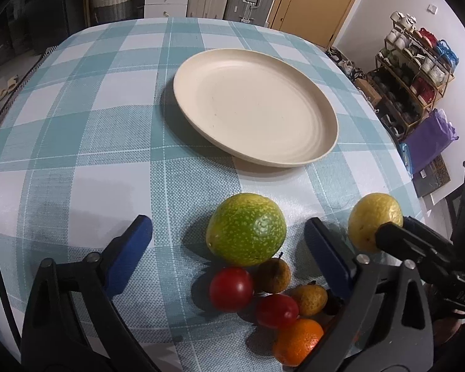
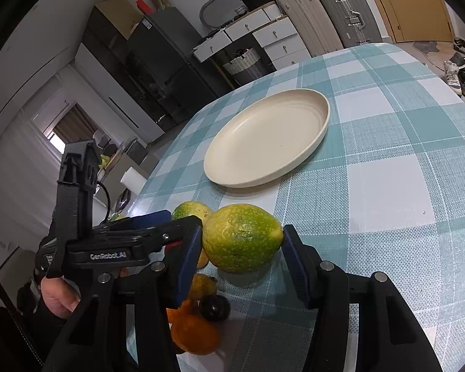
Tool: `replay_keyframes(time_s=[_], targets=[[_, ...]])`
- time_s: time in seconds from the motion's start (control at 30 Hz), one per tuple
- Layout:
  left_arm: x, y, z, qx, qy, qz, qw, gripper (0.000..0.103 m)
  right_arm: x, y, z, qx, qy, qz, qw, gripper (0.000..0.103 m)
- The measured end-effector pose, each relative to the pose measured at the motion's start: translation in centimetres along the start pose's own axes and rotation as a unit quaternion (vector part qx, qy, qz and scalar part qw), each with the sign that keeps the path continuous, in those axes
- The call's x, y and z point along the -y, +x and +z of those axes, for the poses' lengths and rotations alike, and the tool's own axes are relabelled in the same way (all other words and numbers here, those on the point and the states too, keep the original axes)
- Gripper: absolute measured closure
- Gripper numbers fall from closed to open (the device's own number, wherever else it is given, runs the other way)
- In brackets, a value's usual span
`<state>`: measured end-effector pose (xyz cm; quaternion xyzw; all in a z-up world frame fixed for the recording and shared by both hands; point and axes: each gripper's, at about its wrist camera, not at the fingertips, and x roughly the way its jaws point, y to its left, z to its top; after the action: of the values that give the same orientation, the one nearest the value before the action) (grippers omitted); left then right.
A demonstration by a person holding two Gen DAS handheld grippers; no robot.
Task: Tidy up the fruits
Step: 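Carry the green citrus onto the cream plate and open the right gripper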
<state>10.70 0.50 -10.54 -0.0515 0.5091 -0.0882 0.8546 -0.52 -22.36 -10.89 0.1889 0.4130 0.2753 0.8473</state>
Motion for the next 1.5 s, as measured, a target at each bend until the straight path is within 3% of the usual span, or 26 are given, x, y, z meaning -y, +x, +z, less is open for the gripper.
replay_keyframes(time_s=[0.2,0.3,0.37,0.43,0.9,1.23,1.5], targets=[[0.0,0.1,-0.1,-0.002,-0.006,-0.019,0.9998,0.015,0.0,0.2,0.2,-0.002,0.0,-0.001,1.0,0.049],[-0.2,0.4,-0.2,-0.014,-0.01,-0.026,0.9995,0.03,0.0,0.2,0.3,-0.001,0.001,0.0,1.0,0.049],[-0.3,0.5,-0.3,-0.018,-0.015,-0.043,0.9988,0.046,0.1,0.2,0.3,-0.001,0.001,0.0,1.0,0.049],[-0.4,0.6,-0.3,-0.018,-0.016,-0.052,0.9983,0.053,0.1,0.2,0.3,-0.002,0.001,0.0,1.0,0.049],[-1.7,-1.1,0.5,0.011,-0.031,-0.07,0.997,0.054,-0.5,1.3,2.4,0.003,-0.016,0.008,1.0,0.049],[-1.3,-2.5,5.5,0.032,-0.012,-0.075,0.9966,0.054,-0.4,2.1,6.0,0.01,-0.031,0.004,0.999,0.049],[-0.6,-1.0,10.3,0.035,-0.005,-0.083,0.9959,0.054,0.4,3.7,9.9,0.014,-0.045,-0.012,0.999,0.049]])
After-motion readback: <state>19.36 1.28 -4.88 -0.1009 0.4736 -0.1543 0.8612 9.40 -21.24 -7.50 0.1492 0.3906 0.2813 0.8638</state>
